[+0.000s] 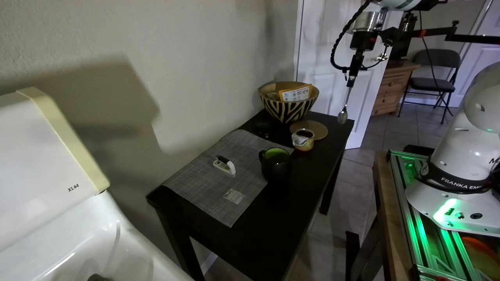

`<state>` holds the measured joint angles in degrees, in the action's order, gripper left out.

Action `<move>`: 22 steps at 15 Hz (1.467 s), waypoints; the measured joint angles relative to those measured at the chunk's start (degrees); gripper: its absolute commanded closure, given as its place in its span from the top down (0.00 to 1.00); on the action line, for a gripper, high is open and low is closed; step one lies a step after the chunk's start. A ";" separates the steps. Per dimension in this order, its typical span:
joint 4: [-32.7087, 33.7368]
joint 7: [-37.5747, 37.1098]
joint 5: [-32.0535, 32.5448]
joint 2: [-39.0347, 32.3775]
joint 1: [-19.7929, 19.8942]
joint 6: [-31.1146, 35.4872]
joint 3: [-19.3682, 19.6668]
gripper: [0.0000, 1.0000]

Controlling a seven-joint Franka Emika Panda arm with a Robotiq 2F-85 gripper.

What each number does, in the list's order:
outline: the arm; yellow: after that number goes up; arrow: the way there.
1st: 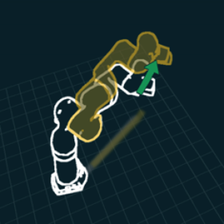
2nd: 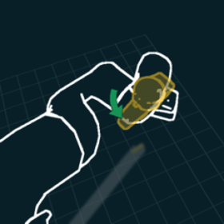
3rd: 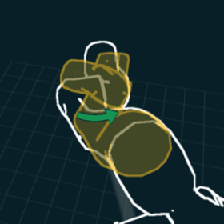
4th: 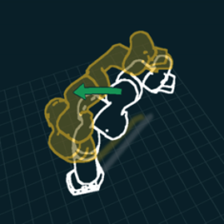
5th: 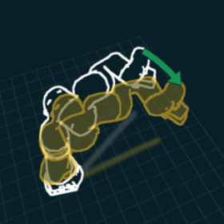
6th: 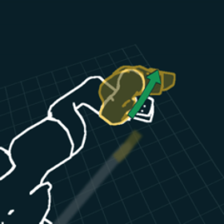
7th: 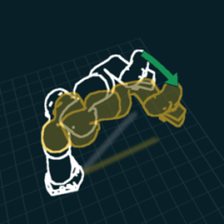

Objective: Use the silver spoon to place some contents from the tin into the black mug.

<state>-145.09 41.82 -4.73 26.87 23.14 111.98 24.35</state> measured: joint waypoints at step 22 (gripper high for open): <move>2.40 -16.66 0.57 -16.18 -7.26 25.18 -3.50 0.02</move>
<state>-142.69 25.16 -4.16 10.69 15.88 137.15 20.85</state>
